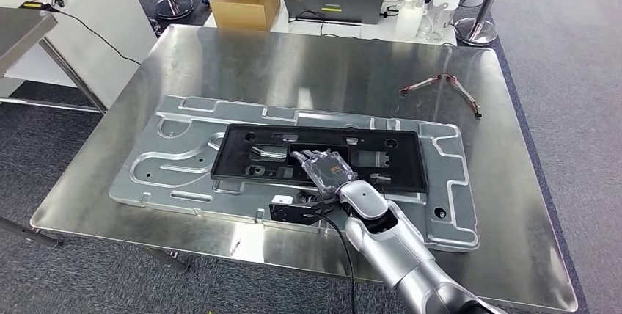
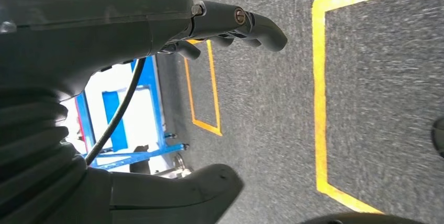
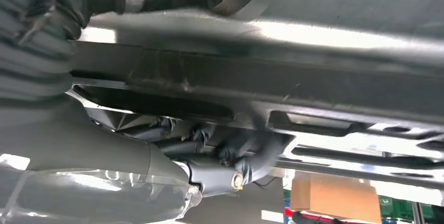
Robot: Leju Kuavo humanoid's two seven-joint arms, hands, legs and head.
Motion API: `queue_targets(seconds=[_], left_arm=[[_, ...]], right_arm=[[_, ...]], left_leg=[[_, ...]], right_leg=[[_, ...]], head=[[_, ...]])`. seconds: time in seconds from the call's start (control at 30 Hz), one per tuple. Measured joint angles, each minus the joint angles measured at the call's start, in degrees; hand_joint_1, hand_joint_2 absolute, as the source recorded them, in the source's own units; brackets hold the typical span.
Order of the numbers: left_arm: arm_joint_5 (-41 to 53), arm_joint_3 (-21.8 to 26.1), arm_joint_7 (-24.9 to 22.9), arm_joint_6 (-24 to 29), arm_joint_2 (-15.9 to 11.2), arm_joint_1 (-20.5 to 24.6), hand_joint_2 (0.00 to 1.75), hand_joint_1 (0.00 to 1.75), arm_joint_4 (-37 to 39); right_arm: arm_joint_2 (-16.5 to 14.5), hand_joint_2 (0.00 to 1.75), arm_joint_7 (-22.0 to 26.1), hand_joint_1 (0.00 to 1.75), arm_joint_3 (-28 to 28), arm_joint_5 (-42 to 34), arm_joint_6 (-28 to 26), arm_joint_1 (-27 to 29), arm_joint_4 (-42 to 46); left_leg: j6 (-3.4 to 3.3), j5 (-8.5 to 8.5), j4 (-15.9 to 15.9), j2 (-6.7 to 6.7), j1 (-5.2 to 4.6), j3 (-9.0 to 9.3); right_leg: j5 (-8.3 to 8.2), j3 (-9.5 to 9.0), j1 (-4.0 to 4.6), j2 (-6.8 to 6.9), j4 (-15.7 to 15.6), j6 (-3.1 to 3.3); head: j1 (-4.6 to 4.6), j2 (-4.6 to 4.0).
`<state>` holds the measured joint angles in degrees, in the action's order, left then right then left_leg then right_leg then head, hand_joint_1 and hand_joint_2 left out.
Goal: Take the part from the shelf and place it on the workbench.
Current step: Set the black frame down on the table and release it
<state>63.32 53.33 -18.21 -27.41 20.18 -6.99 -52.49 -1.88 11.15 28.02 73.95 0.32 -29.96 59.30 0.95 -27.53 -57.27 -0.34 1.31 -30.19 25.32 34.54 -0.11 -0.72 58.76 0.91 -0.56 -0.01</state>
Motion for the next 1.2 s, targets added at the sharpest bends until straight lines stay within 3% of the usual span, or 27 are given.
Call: queue_targets(seconds=[0.67,1.2], left_arm=[[3.7,5.4,2.3,0.4,-0.2,2.3,0.00,0.00,2.4],[10.0,12.4,5.9,0.1,-0.9,4.7,0.00,0.00,6.3]], right_arm=[[-0.6,0.00,0.3,0.00,1.4,-1.3,-0.2,-0.2,-1.1],[-0.3,0.00,0.7,0.00,4.6,-5.2,0.1,0.4,13.1]], left_leg=[[0.12,-0.09,0.0,0.00,-0.05,-0.02],[0.13,-0.09,0.0,0.00,-0.06,0.00]], right_leg=[[0.00,0.01,-0.07,0.00,0.0,0.00],[0.00,0.07,-0.07,-0.01,0.0,0.00]], head=[[-0.01,-0.01],[-0.01,-0.02]])
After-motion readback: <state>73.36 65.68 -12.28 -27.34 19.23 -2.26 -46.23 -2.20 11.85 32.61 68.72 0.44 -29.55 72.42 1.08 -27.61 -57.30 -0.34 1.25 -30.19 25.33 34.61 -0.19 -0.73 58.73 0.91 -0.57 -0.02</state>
